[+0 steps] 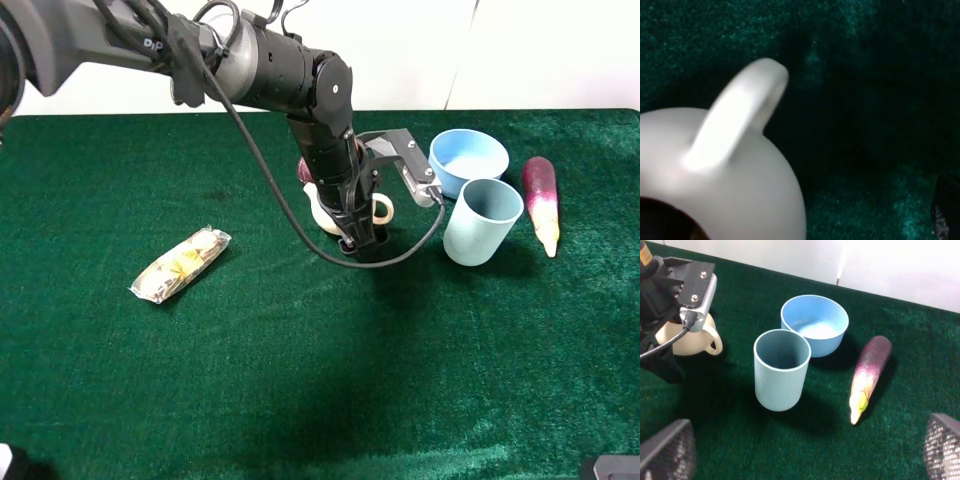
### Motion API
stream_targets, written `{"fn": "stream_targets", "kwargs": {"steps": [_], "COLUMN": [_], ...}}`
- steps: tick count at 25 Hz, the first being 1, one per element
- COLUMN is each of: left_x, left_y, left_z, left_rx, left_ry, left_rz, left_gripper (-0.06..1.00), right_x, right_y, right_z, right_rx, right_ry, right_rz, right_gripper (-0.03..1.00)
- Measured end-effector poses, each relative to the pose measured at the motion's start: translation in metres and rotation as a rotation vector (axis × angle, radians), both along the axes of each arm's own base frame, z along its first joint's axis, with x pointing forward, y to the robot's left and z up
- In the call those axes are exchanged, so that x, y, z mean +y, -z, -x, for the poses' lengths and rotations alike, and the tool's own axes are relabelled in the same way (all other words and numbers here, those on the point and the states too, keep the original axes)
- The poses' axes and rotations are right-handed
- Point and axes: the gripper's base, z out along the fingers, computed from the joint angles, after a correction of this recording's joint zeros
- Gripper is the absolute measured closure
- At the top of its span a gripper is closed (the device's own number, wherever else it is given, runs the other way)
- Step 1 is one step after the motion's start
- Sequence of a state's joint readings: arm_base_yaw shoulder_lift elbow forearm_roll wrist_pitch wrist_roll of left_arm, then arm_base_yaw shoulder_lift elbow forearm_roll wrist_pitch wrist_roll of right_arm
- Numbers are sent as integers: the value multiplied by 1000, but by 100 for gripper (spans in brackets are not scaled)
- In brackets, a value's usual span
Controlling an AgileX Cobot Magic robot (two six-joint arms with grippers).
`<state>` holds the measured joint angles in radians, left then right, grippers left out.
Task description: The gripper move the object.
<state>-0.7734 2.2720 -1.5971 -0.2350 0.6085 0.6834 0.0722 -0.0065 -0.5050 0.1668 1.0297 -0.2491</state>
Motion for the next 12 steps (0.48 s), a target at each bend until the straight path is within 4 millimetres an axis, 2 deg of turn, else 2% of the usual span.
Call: {"fn": "stream_targets", "kwargs": {"steps": [12], "left_x": [0], "left_y": [-8], "left_z": [0], "left_rx": [-7], "left_ry": [2], "left_rz": [8], "left_gripper": [-1], "right_x": [0], "right_y": [0], "right_z": [0], "right_rx": [0], "right_ry": [0], "right_rz": [0], "right_gripper": [27]}}
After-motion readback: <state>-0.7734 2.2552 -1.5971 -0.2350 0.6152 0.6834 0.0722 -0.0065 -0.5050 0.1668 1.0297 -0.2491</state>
